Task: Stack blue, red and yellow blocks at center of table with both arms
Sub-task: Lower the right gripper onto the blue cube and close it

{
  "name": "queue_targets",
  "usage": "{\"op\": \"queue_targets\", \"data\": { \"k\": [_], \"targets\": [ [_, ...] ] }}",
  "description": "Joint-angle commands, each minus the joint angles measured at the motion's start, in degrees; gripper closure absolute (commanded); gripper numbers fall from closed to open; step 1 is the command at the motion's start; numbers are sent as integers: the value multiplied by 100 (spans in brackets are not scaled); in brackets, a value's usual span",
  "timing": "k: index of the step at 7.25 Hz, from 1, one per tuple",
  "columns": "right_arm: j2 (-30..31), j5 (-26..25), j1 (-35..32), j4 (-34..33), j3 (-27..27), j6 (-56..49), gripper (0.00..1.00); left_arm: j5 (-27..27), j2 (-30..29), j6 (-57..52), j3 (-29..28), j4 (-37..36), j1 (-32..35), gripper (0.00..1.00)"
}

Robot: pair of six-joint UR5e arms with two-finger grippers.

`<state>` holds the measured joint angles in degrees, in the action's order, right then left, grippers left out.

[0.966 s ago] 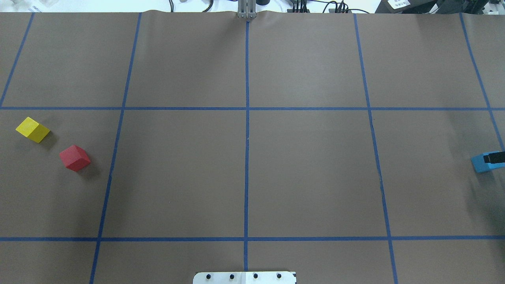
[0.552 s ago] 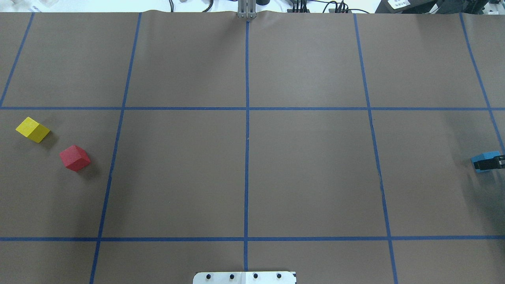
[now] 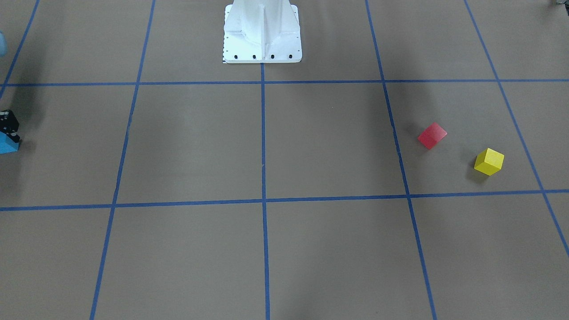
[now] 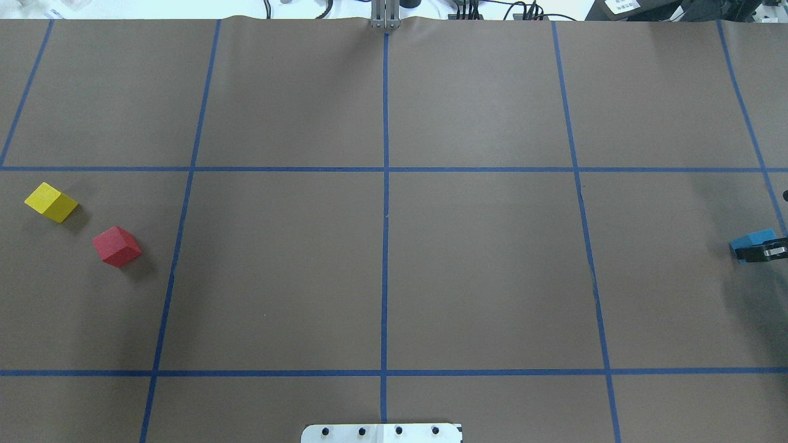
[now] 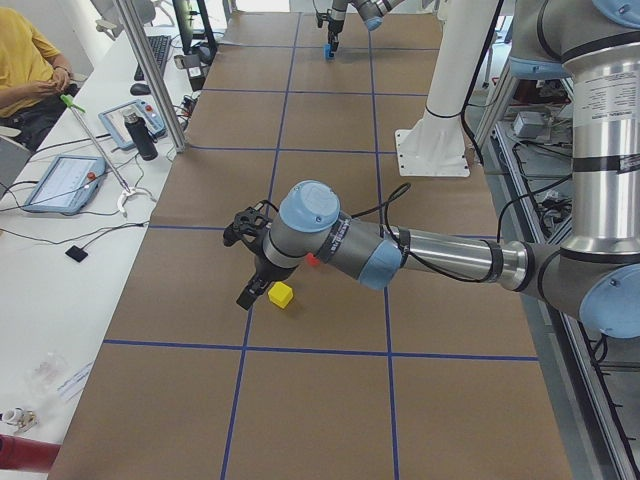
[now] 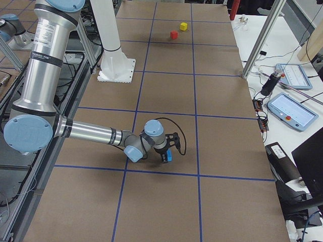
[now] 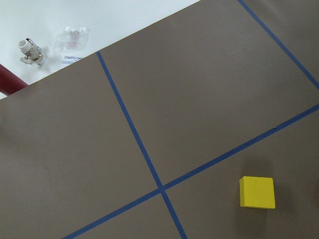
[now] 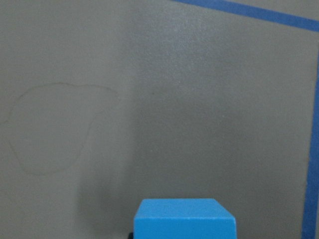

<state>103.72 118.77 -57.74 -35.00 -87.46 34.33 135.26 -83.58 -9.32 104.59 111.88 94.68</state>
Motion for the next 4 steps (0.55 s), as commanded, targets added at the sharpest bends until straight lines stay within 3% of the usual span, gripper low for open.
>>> {"op": "queue_targets", "data": {
  "k": [1,4],
  "targets": [
    [-638,58,0,-216,18,47,100,0,0,0,-9,0,-2,0],
    [-1975,15,288,-1113,27,74,100,0,9,-9,-44,-18,-2,0]
  ]
}}
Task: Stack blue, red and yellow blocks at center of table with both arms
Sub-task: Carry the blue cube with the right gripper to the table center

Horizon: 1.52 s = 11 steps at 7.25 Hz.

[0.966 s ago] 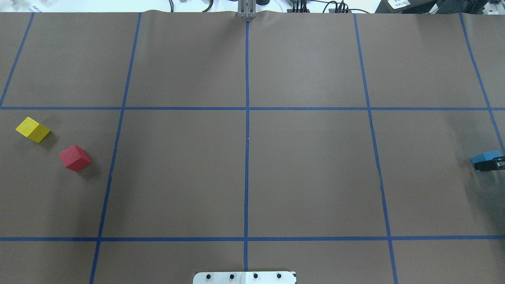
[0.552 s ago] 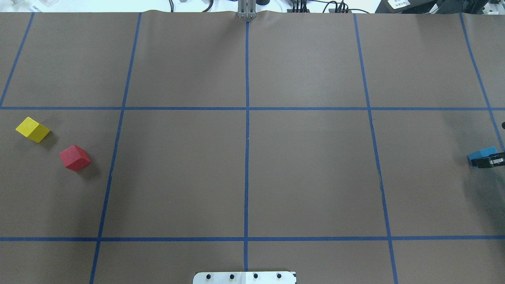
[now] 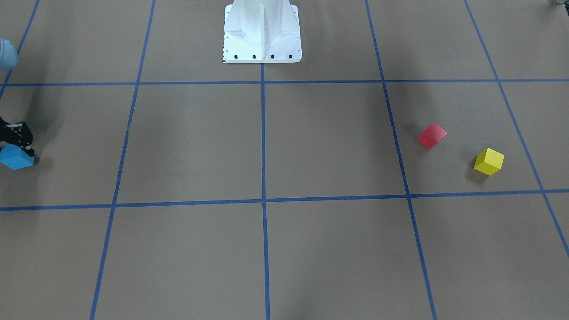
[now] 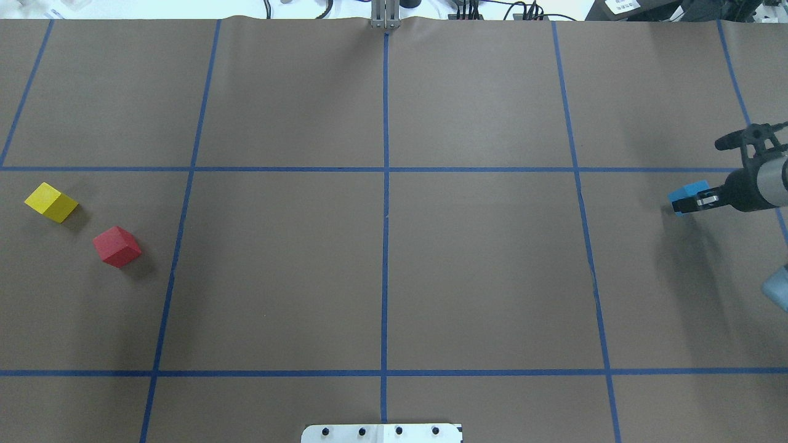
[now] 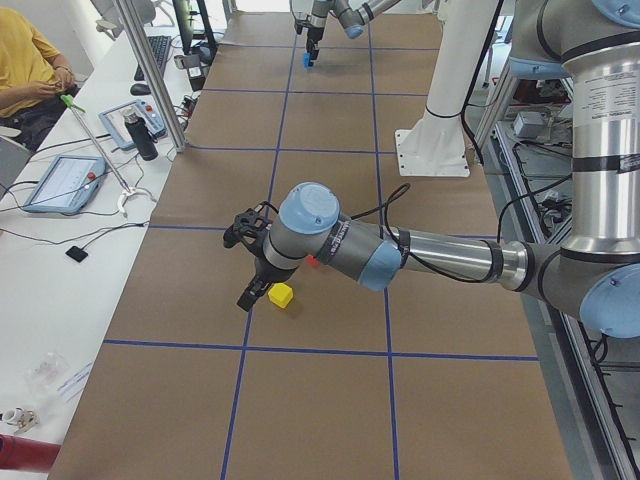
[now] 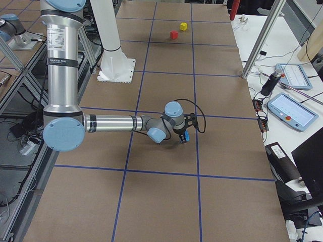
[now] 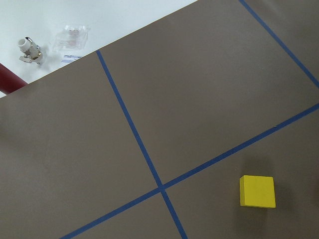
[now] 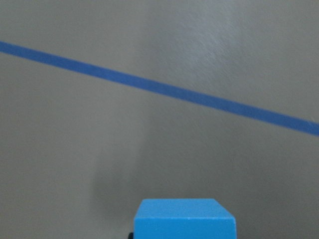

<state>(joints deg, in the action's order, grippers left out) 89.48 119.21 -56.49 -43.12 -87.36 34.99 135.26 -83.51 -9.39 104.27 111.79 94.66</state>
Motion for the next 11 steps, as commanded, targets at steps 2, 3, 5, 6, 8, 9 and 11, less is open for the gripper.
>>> {"op": "queue_targets", "data": {
  "k": [2,3,5,6,8,9,11],
  "targets": [
    [-1237,-64,611,-311,61,8,100,0,10,8,-29,-16,0,0],
    [-1588,-47,769,-415,70,34,100,0,2,8,-64,-17,0,0],
    [-2204,-186,1138,-1107,61,892,100,0,10,-1,-100,-17,-9,0],
    [-2668,-283,1305,-1833,53,1348,100,0,19,-1,-126,-17,-9,0],
    [-3671,-773,1770,-3276,70,2412,100,0,19,-1,-153,-17,-9,0],
    [-3979,-994,2051,-3577,79,2860,100,0,19,-1,-161,-17,-9,0],
    [-4734,-1625,2562,-3809,689,3626,100,0,28,-1,-197,-17,-9,0]
  ]
}}
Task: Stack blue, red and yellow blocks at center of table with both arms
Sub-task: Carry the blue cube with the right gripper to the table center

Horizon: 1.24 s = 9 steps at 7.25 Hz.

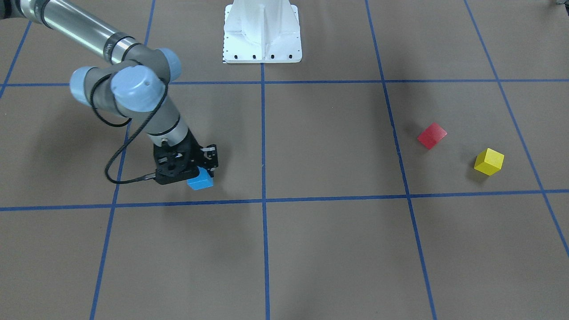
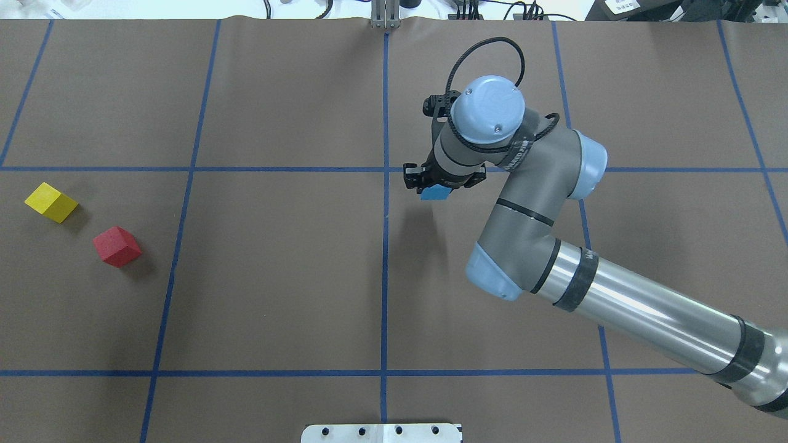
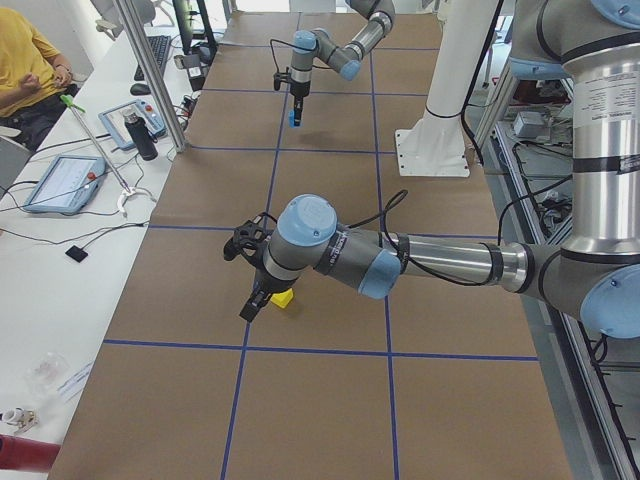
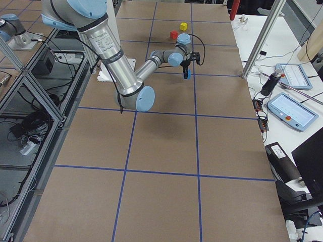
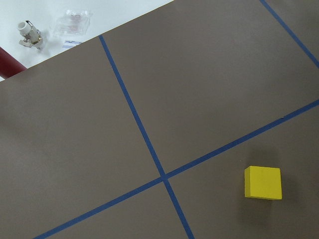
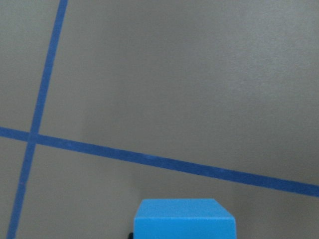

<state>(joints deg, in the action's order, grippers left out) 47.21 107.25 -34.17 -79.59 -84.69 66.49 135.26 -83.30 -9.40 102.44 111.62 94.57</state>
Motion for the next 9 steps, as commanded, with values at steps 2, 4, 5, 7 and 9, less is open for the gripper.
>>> {"op": "queue_targets", "data": {
  "k": [2,4,5,7,9],
  "targets": [
    [-792,-609,499,-144,910,514,90,0,6,-9,-66,0,0,0],
    [-801,-618,561,-136,911,532,55,0,6,-9,-66,0,0,0],
    [-801,-679,613,-136,911,532,20,0,6,-9,-66,0,0,0],
    [-792,-750,675,-127,911,734,2,0,6,-9,-66,0,0,0],
    [-792,-741,640,-136,824,699,1,0,6,-9,-57,0,9,0]
  ]
}}
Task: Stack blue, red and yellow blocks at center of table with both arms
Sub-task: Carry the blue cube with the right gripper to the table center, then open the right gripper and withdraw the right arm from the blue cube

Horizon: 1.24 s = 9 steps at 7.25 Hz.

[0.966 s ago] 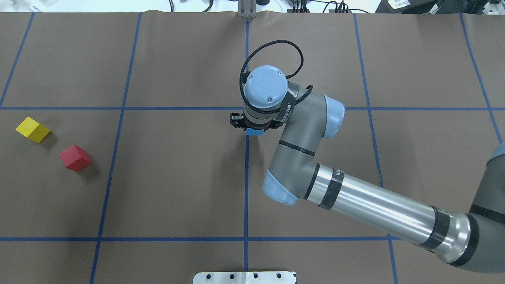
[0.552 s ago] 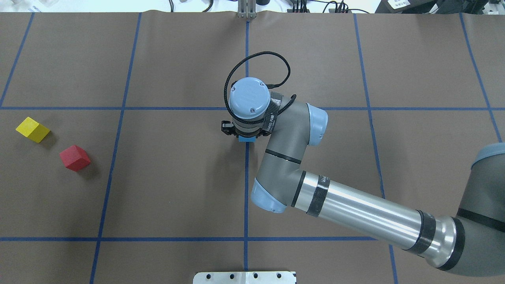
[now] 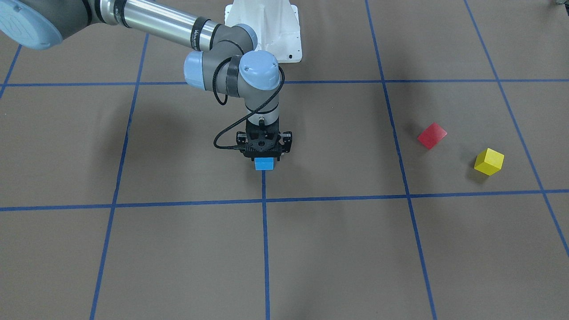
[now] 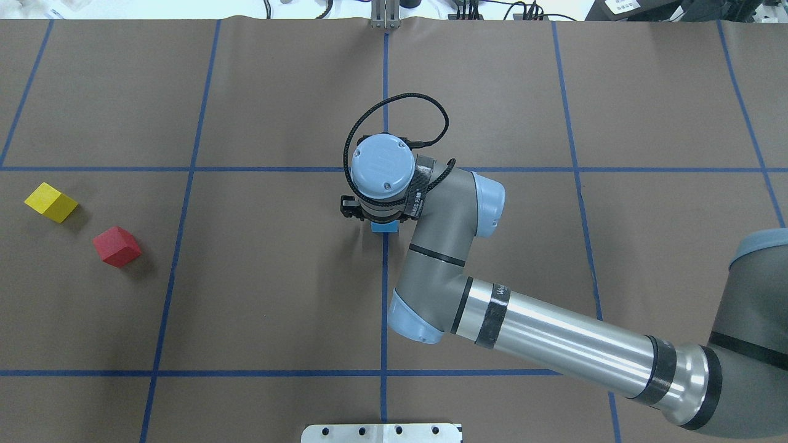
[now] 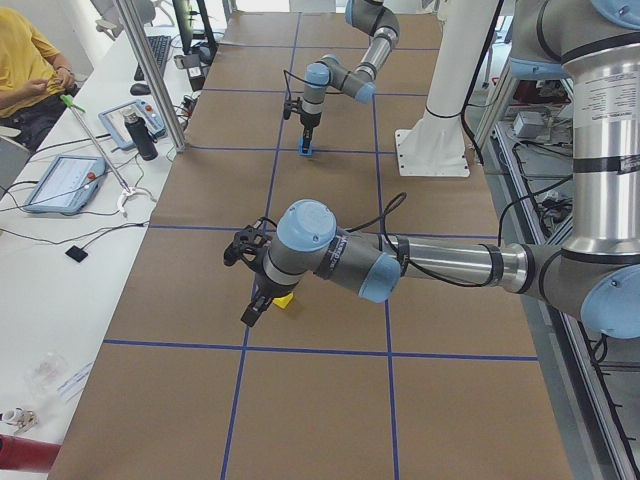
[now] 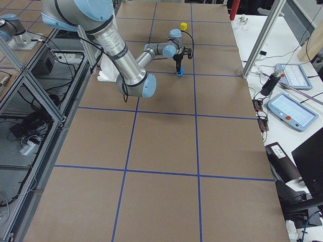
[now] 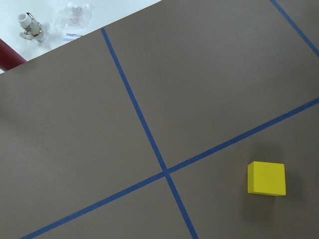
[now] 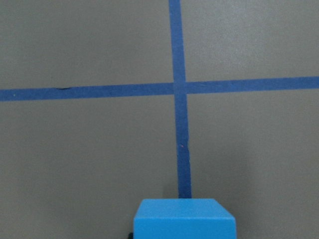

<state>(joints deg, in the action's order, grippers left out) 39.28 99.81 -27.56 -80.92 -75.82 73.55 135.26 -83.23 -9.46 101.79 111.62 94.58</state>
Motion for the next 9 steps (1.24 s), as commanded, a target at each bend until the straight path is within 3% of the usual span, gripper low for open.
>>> {"op": "queue_targets", "data": {
  "k": [1,3,4,7,9],
  "targets": [
    [18,73,-247,-46,-264,-42,1,0,-35,14,-1,-9,-1,0],
    [105,763,-1132,-266,-625,-724,1,305,-35,136,17,96,-1,0],
    [341,1342,-1737,-267,-818,-1303,1,377,-44,546,25,549,-88,0],
    [1623,2714,-3600,-720,-1697,-3890,0,352,-35,2031,-19,1220,-1220,0],
    [2658,3051,-4525,-847,-2006,-5869,0,221,-35,2964,-19,1966,-1974,0]
  ]
}}
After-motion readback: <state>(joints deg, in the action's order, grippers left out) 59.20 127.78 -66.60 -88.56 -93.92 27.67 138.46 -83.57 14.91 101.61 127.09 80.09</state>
